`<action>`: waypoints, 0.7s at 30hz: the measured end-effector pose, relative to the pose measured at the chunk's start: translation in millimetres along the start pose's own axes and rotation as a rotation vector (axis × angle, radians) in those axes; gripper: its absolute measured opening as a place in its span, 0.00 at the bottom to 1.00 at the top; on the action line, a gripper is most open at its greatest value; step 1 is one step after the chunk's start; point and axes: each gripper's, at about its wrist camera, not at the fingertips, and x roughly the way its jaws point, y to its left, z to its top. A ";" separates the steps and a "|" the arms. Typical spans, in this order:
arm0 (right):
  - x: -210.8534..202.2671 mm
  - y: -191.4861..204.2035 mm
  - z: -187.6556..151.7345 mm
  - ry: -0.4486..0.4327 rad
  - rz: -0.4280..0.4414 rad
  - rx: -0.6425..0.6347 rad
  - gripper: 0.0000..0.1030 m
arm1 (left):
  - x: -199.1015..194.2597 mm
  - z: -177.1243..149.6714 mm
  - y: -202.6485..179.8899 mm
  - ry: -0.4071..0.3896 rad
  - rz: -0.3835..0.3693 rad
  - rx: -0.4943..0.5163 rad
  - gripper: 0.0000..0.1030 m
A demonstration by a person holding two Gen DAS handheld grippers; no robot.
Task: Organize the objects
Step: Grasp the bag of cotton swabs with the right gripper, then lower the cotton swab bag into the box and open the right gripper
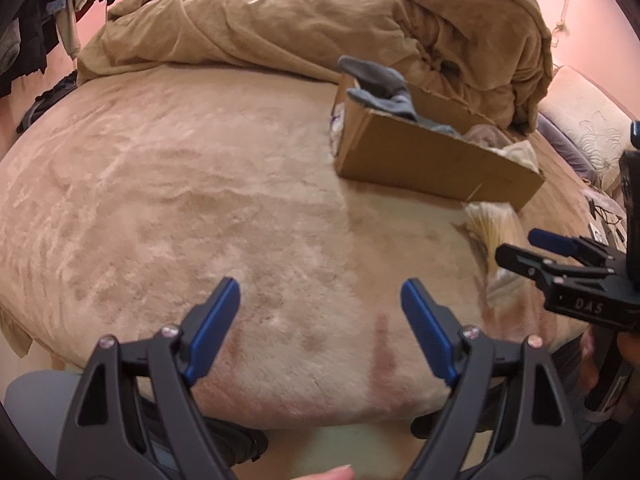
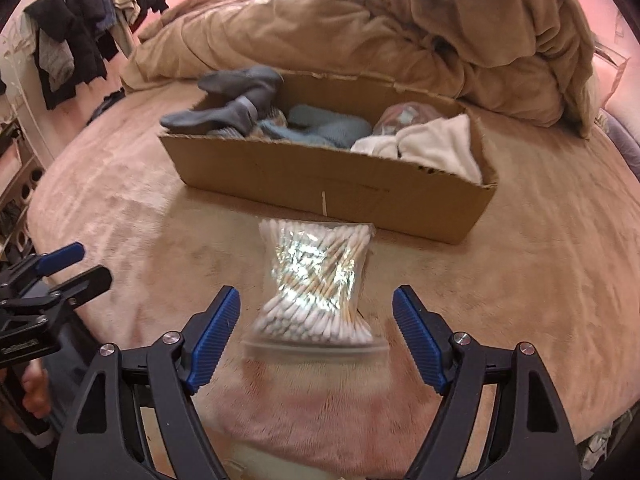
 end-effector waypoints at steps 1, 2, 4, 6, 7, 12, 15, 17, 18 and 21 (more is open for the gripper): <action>4.0 0.4 0.4 -0.001 0.003 0.002 0.79 | 2.5 -0.4 1.1 0.007 0.000 -0.002 0.82; 7.9 0.5 0.8 -0.003 0.009 0.004 0.79 | 4.9 -0.7 2.1 0.014 0.000 -0.005 0.82; 14.9 0.9 0.8 0.003 0.006 0.002 0.77 | 7.5 -1.6 2.7 0.020 0.001 -0.003 0.82; 21.8 1.7 0.7 0.016 -0.009 -0.007 0.64 | 8.6 -1.5 1.4 0.021 0.013 0.003 0.82; 25.5 1.0 0.3 0.028 -0.007 -0.007 0.50 | 8.5 -1.3 0.8 0.021 0.011 0.004 0.82; 20.1 -2.8 -1.5 0.019 -0.004 -0.003 0.45 | 5.7 -0.4 -5.5 0.016 0.004 0.015 0.82; 9.0 -5.6 -2.5 0.010 0.009 0.011 0.45 | -0.2 2.1 -12.5 0.016 0.007 0.032 0.82; -2.1 -7.0 -2.4 -0.003 0.014 0.023 0.45 | -7.1 4.9 -19.1 0.004 0.009 0.051 0.82; -9.3 -7.8 -2.7 -0.013 0.019 0.029 0.45 | -9.8 6.1 -21.4 -0.001 0.008 0.057 0.82; -30.2 -8.6 -0.4 -0.044 0.032 0.034 0.45 | -20.8 13.9 -29.7 -0.022 -0.011 0.064 0.82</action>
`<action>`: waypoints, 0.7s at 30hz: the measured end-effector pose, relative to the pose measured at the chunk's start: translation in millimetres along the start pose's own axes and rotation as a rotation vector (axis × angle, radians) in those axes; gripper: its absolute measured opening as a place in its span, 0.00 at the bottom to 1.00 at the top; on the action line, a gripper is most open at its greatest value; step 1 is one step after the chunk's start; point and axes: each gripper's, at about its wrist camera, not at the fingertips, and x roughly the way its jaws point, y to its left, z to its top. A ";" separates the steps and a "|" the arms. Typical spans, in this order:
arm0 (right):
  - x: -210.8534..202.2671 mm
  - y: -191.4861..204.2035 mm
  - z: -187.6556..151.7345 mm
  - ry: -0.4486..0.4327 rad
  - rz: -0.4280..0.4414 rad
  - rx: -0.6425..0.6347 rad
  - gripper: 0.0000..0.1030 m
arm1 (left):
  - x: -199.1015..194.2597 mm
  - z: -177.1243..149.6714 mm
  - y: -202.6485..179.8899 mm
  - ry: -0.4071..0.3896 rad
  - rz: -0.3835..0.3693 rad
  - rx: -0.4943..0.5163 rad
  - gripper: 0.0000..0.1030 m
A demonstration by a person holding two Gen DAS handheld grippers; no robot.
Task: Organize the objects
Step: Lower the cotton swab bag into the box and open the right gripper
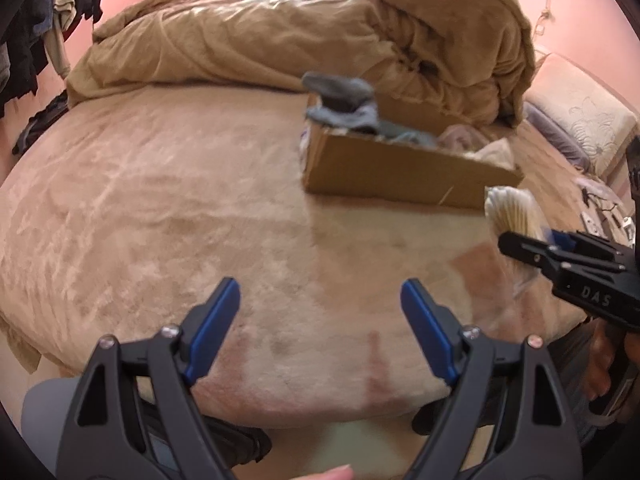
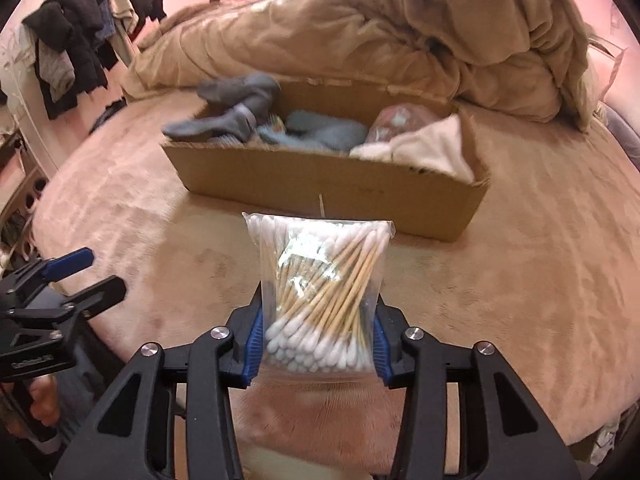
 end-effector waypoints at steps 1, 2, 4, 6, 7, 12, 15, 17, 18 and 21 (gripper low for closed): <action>-8.1 0.0 3.0 -0.015 0.003 0.002 0.45 | -3.8 2.9 -2.6 -0.008 -0.004 0.005 0.82; -16.3 0.4 6.7 -0.031 0.006 0.003 0.45 | -7.8 6.2 -5.7 -0.018 -0.007 0.012 0.82; -29.4 1.2 15.1 -0.063 0.009 0.003 0.45 | -15.4 12.5 -10.4 -0.039 -0.019 0.024 0.82; -41.7 1.3 22.6 -0.091 0.014 0.001 0.45 | -21.2 22.6 -14.9 -0.064 -0.030 0.036 0.82; -47.6 1.8 27.1 -0.106 0.015 -0.001 0.45 | -23.4 28.2 -17.1 -0.079 -0.033 0.040 0.82; -57.0 2.1 49.6 -0.140 0.025 -0.013 0.44 | -29.7 55.5 -24.1 -0.134 -0.071 0.055 0.82; -58.2 1.7 61.0 -0.153 0.023 -0.022 0.45 | -28.7 73.3 -22.9 -0.176 -0.050 0.065 0.82; -56.7 1.1 69.7 -0.158 0.022 -0.024 0.45 | -23.5 85.8 -18.2 -0.191 -0.039 0.059 0.82; -54.8 0.5 74.6 -0.160 0.022 -0.024 0.45 | -20.6 90.4 -15.9 -0.197 -0.029 0.060 0.82; -46.7 -1.4 88.1 -0.164 0.017 -0.021 0.45 | -9.5 104.1 -7.4 -0.212 -0.014 0.052 0.82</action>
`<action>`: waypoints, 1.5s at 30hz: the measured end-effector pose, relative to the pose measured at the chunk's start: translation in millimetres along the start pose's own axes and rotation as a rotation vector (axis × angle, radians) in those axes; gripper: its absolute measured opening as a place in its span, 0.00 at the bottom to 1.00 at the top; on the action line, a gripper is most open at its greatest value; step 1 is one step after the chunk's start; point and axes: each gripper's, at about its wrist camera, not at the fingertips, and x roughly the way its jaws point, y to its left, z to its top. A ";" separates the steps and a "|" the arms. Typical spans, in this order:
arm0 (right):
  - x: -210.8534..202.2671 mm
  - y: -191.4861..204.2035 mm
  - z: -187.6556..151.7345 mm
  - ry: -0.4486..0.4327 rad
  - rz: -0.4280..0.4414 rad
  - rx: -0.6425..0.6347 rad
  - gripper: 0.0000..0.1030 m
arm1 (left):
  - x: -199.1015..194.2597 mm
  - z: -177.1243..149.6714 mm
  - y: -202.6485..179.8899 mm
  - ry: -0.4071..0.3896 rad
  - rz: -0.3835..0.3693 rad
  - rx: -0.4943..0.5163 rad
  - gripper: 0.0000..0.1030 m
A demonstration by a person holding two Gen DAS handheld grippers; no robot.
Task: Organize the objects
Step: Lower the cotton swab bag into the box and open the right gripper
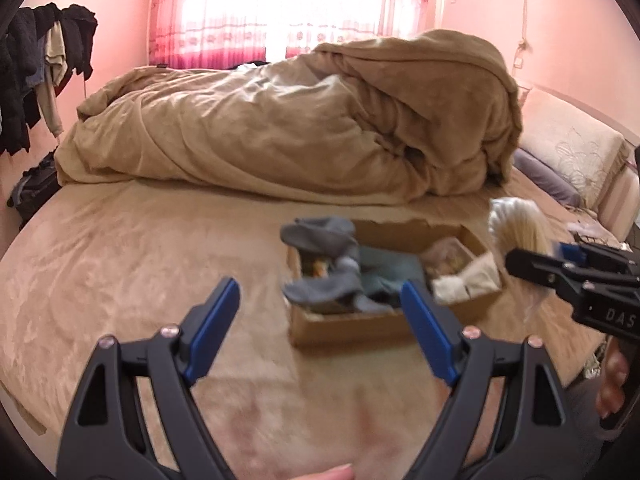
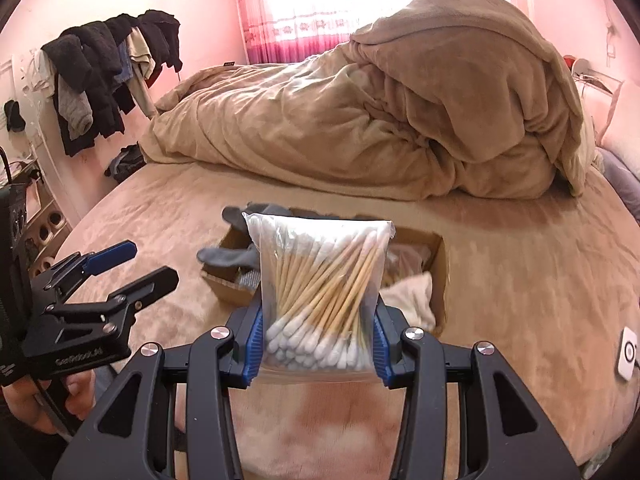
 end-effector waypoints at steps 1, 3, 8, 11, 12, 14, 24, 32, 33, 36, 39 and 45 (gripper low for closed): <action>4.7 -0.6 3.6 0.001 -0.003 -0.001 0.45 | 5.3 2.5 3.6 -0.005 0.003 -0.005 0.82; 18.0 -2.6 9.9 0.017 -0.005 0.001 0.45 | 20.4 6.2 12.4 0.014 0.014 -0.028 0.82; 47.1 -3.4 20.9 0.047 -0.014 0.001 0.45 | 45.5 12.2 20.0 0.029 0.010 -0.032 0.82; 70.5 -3.5 25.9 0.063 -0.014 0.002 0.45 | 57.5 11.7 26.1 0.040 0.000 -0.047 0.82; 79.4 -3.3 27.2 0.071 -0.014 0.004 0.45 | 65.2 10.8 29.3 0.065 0.004 -0.052 0.82; 94.6 -3.1 29.7 0.085 -0.005 0.014 0.45 | 74.6 9.1 37.8 0.094 0.026 -0.083 0.82; 144.0 1.5 23.7 0.151 -0.005 0.019 0.54 | 86.0 3.8 52.7 0.114 0.052 -0.110 0.82; 113.6 5.4 22.8 0.099 -0.010 0.007 0.75 | 60.3 -3.7 47.7 0.097 0.052 -0.101 0.82; 107.5 5.4 22.0 0.092 -0.016 0.005 0.75 | 54.1 -4.4 45.0 0.092 0.051 -0.096 0.82; 86.3 4.6 15.9 0.079 -0.028 0.005 0.75 | 36.3 -7.1 39.2 0.084 0.011 -0.116 0.82; 65.1 2.2 7.8 0.071 -0.044 0.015 0.75 | 18.3 -13.4 34.3 0.086 -0.020 -0.152 0.82; 27.3 -2.1 -9.2 0.051 -0.051 0.028 0.75 | -14.1 -33.1 11.9 0.096 -0.013 -0.126 0.82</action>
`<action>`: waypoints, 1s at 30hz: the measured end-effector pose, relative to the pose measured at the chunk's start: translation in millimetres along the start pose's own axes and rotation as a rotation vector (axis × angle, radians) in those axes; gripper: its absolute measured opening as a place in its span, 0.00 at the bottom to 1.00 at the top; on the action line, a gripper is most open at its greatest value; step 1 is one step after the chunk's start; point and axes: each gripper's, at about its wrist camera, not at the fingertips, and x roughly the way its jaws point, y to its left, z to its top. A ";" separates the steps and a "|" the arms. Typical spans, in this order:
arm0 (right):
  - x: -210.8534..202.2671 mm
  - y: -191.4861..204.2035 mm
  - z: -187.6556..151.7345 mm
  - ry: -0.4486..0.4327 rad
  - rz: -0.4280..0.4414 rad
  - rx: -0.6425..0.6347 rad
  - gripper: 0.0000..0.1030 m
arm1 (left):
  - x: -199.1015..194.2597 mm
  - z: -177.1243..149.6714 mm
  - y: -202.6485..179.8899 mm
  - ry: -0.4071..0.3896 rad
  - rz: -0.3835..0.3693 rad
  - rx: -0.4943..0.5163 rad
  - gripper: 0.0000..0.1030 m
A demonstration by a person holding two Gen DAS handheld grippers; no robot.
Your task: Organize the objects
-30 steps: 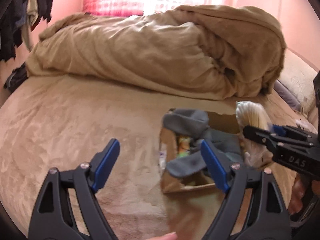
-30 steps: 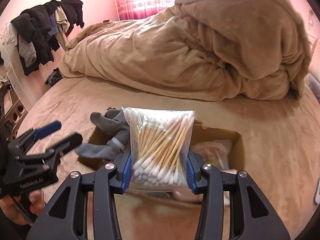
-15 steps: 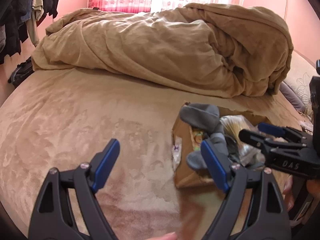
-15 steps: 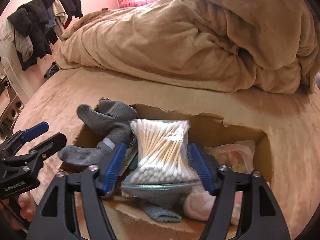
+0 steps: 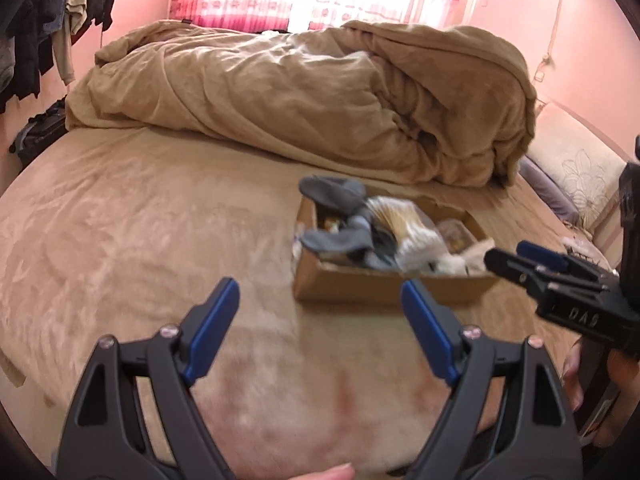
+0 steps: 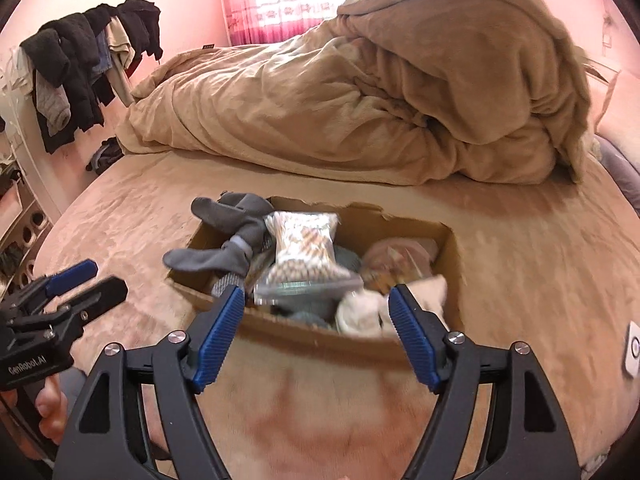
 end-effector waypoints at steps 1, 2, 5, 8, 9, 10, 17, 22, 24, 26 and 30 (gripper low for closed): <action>-5.4 -0.8 -2.6 -0.005 0.001 0.002 0.75 | -4.8 -3.5 -3.4 -0.003 0.006 0.009 0.82; -12.1 -1.5 -5.9 -0.011 0.002 0.006 0.75 | -11.3 -7.9 -8.5 -0.006 0.014 0.022 0.82; -32.1 -4.2 -16.2 -0.023 -0.004 0.006 0.75 | -23.6 -14.7 -19.5 -0.007 0.013 0.037 0.82; -48.8 -5.7 -25.9 -0.033 -0.015 0.010 0.75 | -35.9 -21.1 -29.1 -0.002 0.006 0.030 0.82; -54.1 -6.4 -29.2 -0.037 -0.020 0.013 0.75 | -39.7 -23.5 -32.7 0.000 0.002 0.026 0.82; -59.8 -7.3 -33.2 -0.040 -0.025 0.015 0.75 | -43.4 -25.8 -37.0 0.003 0.001 0.029 0.82; -89.3 -7.3 -65.3 -0.050 -0.047 0.024 0.75 | -57.3 -46.3 -57.9 0.023 0.004 0.061 0.82; -97.5 -10.2 -86.6 -0.038 -0.040 0.045 0.75 | -58.4 -67.9 -69.6 0.060 0.003 0.091 0.82; -100.3 -10.2 -92.8 -0.036 -0.045 0.046 0.75 | -59.6 -76.0 -73.8 0.069 0.008 0.112 0.82; -103.7 -10.0 -99.1 -0.036 -0.049 0.044 0.75 | -61.1 -81.4 -75.9 0.073 0.014 0.124 0.82; -106.8 -11.7 -105.4 -0.035 -0.051 0.048 0.75 | -61.1 -83.2 -76.0 0.076 0.022 0.131 0.82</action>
